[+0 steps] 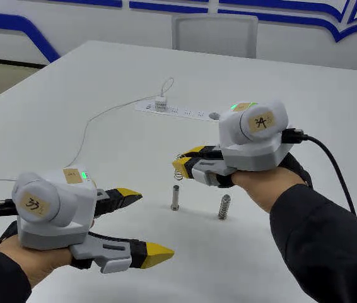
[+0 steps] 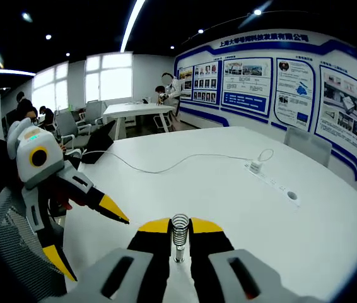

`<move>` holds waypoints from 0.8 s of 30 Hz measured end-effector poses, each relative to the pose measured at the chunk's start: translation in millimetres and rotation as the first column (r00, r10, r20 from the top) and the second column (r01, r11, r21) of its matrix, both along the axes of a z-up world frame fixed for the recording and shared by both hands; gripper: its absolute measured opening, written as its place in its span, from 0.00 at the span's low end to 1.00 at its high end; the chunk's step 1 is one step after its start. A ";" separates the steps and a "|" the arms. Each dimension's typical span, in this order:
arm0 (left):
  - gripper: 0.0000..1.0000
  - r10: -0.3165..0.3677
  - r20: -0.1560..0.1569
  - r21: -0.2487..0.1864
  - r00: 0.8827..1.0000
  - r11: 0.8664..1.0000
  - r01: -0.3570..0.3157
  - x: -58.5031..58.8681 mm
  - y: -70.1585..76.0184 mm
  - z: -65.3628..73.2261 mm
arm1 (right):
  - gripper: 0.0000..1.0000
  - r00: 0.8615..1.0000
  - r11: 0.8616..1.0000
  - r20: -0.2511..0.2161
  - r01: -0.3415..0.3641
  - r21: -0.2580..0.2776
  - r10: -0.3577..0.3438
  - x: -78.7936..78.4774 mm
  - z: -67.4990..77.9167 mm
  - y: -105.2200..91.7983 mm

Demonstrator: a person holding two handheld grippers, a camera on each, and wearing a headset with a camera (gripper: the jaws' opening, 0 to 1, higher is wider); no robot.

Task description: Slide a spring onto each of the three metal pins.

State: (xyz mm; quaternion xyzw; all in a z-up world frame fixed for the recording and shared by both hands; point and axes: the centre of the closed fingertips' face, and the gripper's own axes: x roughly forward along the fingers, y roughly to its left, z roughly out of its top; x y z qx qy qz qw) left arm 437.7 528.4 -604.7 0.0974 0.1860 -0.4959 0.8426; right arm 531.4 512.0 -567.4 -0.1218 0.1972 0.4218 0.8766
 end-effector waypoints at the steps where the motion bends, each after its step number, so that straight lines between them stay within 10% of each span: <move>1: 0.73 0.001 0.000 0.000 1.000 1.000 -0.001 0.1 0.1 -0.1 | 0.12 1.000 1.000 0.000 0.001 -0.003 -0.001 0.5 -2.1 0.4; 24: 0.76 0.007 -0.014 0.004 1.000 1.000 -0.007 -0.3 0.3 -2.3 | 0.12 0.998 1.000 -0.054 0.020 -0.011 -0.021 6.1 -32.0 0.4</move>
